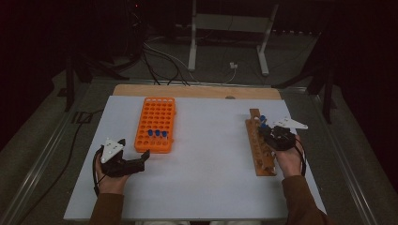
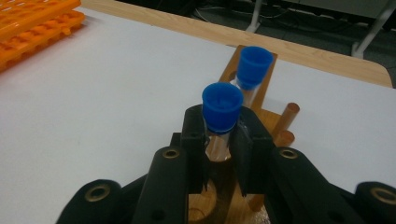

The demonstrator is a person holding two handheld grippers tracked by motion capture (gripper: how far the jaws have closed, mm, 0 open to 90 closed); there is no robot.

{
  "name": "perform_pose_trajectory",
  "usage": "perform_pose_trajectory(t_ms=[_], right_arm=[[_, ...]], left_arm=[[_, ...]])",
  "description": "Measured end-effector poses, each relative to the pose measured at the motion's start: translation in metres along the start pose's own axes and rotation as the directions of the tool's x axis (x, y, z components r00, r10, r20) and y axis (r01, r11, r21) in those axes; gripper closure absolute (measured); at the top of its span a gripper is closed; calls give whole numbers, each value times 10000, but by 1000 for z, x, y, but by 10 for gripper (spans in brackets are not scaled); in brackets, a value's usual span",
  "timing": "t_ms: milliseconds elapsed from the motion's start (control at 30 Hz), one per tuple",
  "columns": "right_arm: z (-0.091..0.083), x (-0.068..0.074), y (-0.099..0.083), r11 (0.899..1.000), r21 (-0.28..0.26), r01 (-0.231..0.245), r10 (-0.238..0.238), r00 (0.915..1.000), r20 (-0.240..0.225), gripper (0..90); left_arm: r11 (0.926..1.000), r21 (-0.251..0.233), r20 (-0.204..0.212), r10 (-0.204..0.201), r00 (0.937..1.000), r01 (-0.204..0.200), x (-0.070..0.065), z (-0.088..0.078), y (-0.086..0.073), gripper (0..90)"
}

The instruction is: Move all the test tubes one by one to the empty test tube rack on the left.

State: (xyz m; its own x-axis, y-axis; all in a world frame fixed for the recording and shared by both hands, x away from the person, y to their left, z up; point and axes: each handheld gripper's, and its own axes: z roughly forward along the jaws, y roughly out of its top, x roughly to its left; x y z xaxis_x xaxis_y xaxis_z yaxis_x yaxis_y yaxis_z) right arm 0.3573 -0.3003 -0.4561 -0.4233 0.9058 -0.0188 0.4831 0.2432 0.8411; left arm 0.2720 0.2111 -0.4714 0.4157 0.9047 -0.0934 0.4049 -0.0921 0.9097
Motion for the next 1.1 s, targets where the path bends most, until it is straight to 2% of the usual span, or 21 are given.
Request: perform_pose_trajectory(t_ms=[500,967,1100], right_arm=[[6,1,2,9999,83,-60,59,9998,164,769],[-5,2,8,9996,-263,-54,54,10000,19,769],[-10,0,11,9990,-395,-206,204,9998,-46,769]], left_arm=[[10000,-17,7,-46,10000,46,0,0,0,7],[10000,-11,-19,-64,10000,64,0,0,-1,7],[10000,-10,-3,-64,10000,64,0,0,-1,7]])
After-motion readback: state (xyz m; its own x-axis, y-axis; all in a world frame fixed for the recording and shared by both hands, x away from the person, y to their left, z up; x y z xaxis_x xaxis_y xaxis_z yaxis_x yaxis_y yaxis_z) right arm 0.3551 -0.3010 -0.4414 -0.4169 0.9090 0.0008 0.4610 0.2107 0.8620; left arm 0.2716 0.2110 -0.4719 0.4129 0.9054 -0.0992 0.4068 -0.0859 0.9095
